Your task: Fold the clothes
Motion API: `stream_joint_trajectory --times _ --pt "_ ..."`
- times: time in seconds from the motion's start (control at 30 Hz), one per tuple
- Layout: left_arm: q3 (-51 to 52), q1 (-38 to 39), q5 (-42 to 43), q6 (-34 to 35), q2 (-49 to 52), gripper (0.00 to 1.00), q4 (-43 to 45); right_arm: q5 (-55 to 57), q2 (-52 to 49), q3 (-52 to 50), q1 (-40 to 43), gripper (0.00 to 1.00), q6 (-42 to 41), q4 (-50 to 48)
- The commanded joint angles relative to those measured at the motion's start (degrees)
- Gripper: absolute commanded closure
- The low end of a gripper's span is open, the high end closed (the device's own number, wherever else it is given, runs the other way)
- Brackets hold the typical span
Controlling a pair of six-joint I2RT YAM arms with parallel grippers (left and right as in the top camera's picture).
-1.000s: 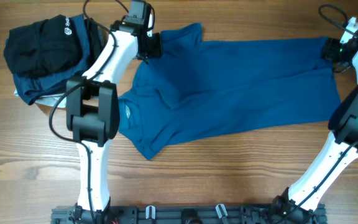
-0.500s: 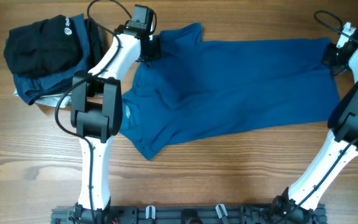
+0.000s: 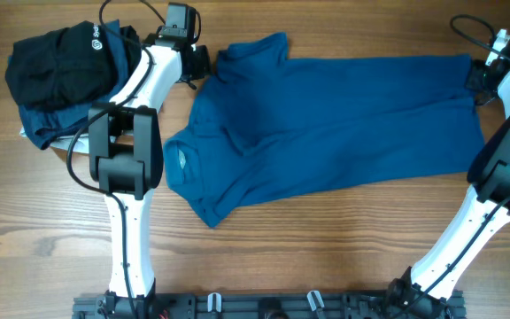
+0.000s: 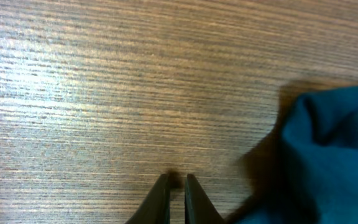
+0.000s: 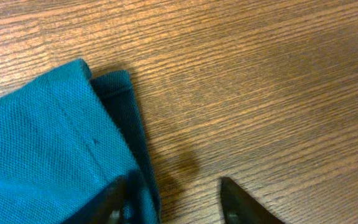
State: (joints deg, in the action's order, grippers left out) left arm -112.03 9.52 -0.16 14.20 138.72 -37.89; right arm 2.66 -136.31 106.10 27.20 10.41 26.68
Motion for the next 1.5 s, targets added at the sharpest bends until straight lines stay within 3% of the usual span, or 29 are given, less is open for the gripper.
stream_joint_trajectory --times 0.0,0.07,0.4,0.67,0.87,1.07,1.27,1.47 --pt "-7.1 0.0 3.1 -3.9 0.0 0.65 -3.3 -0.1 -1.2 -0.8 0.3 0.40 -0.1 -0.2" --pt "-10.2 0.3 9.0 -8.1 0.0 0.55 -6.4 -0.1 -1.2 -0.8 0.3 0.38 -0.1 -0.3" --pt "-10.0 3.8 15.5 -11.7 5.7 0.58 2.9 -0.2 -1.2 -0.8 0.3 0.35 -0.1 -0.6" --pt "-10.0 7.9 5.1 -23.1 8.5 0.58 8.9 -0.2 -1.2 -0.8 0.2 0.34 -0.1 -0.5" --pt "-10.0 8.3 -2.8 -23.0 9.8 0.60 11.9 -2.2 -1.2 -0.8 0.2 0.34 0.2 -0.9" --pt "-10.0 8.2 -2.7 -22.8 9.8 0.61 11.6 -6.8 -1.2 -0.2 0.1 0.24 3.3 -3.2" --pt "-10.0 8.1 -2.7 -22.8 9.8 0.62 12.2 -13.2 -1.2 -0.2 -0.1 0.24 4.1 -7.0" --pt "-10.0 8.1 -2.7 -22.8 9.8 0.59 12.2 -11.7 -4.4 -0.3 -0.5 0.25 2.9 -8.3"
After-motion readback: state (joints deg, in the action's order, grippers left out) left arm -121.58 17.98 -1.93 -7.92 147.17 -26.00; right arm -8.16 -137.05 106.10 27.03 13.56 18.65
